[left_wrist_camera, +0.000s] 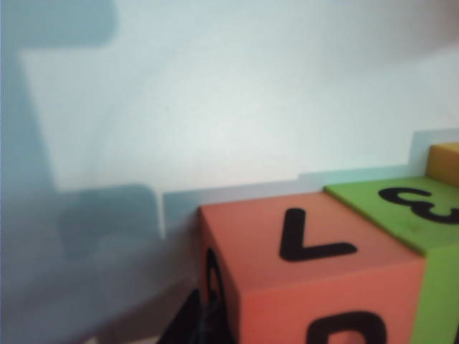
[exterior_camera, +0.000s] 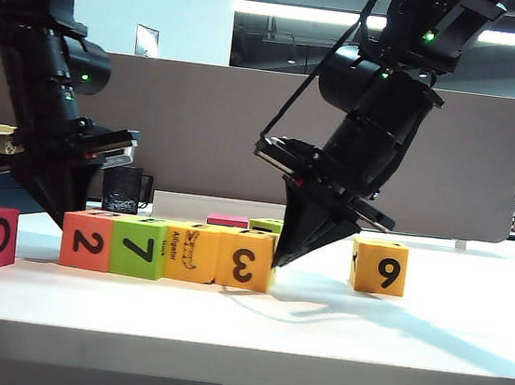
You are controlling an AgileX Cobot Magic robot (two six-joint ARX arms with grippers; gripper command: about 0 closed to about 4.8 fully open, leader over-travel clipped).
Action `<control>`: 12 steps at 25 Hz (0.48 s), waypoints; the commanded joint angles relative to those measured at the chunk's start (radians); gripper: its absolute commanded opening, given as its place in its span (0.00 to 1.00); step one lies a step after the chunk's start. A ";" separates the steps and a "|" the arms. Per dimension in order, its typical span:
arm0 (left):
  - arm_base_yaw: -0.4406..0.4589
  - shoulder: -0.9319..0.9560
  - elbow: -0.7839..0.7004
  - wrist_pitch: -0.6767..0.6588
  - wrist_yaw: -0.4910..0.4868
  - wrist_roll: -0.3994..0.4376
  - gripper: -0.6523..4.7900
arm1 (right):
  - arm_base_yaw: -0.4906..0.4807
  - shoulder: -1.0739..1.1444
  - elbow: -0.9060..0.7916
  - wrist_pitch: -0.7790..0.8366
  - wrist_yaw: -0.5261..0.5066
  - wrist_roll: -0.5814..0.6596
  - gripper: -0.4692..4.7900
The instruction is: Select the appropriate blocks from the scattered letter blocks on the table and arrange them in a row to spell out "DEEP".
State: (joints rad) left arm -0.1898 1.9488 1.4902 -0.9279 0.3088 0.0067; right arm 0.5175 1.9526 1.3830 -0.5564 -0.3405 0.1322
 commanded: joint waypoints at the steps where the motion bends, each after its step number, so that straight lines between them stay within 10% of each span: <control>1: -0.045 -0.002 -0.001 0.003 0.047 -0.004 0.11 | 0.004 0.000 0.003 0.014 0.014 -0.007 0.09; 12: -0.100 -0.002 -0.001 0.002 0.063 -0.047 0.11 | -0.003 0.000 0.003 0.014 0.135 -0.036 0.09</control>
State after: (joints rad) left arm -0.2676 1.9469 1.4906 -0.9405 0.2867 -0.0334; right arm 0.5076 1.9476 1.3842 -0.5659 -0.2131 0.1017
